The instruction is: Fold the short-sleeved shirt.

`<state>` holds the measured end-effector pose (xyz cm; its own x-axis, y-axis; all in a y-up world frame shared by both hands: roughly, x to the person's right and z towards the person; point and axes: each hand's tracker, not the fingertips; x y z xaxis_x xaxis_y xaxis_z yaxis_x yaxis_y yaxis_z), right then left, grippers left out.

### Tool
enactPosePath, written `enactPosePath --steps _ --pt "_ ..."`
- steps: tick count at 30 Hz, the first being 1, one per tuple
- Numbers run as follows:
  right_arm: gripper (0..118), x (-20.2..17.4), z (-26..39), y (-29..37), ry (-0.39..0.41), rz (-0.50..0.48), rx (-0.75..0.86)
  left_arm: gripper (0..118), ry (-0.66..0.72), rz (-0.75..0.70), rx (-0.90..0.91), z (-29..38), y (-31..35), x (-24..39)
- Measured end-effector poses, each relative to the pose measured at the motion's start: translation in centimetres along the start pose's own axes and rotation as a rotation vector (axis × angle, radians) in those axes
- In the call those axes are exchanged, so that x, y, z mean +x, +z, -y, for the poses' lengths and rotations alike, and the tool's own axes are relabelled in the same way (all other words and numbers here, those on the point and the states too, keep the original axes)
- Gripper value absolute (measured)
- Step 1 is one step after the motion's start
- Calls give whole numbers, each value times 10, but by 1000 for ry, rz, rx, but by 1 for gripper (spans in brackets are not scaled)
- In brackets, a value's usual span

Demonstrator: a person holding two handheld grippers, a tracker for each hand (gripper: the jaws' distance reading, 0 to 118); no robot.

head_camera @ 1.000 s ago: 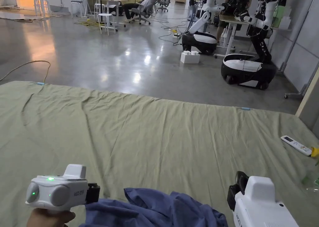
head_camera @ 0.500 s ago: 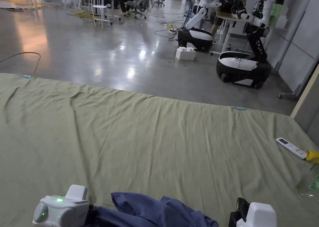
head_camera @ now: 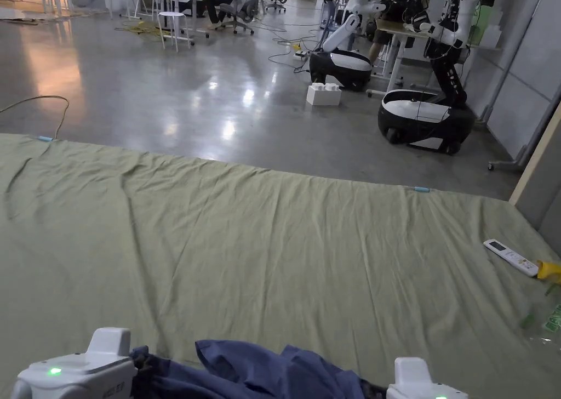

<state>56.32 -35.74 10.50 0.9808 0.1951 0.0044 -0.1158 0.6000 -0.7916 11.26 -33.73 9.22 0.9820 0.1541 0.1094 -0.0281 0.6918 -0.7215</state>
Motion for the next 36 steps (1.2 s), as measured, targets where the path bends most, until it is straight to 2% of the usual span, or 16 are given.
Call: enactPosePath --steps 4,5,6,7,8,10,12,15,17,20,30,33,36 --pt "66 -17 12 -21 20 -115 -61 9 -13 -6 2 7 11 -4" --pt "63 -20 15 -19 16 -90 -28 9 -4 -10 -2 8 10 -4" --pt "55 -20 15 -16 18 -75 -8 9 -2 -10 -5 10 10 -3" --pt "38 -20 13 -15 13 -81 -18 9 -2 -12 -6 12 11 -3" --pt "7 -21 12 -11 -5 -104 -16 9 -5 -15 -4 14 13 -2" --pt "7 -27 12 -5 28 -138 16 9 -17 -18 -2 16 13 1" --pt "7 -34 12 4 125 -62 23 9 -15 -20 10 15 18 1" --pt "7 -26 11 24 39 -50 106 9 7 -20 56 7 33 1" --pt "7 -19 7 36 9 -31 147 9 -6 -23 85 -3 44 1" --pt "7 -8 -4 67 17 0 243 9 -91 -49 148 -20 65 6" --pt "7 40 -65 179 -72 67 520 9 -72 -74 335 -99 145 -13" --pt "7 55 -83 212 -70 106 603 9 -57 -105 376 -125 169 -27" --pt "7 69 -101 239 -126 99 646 9 -30 -133 419 -152 192 -42"
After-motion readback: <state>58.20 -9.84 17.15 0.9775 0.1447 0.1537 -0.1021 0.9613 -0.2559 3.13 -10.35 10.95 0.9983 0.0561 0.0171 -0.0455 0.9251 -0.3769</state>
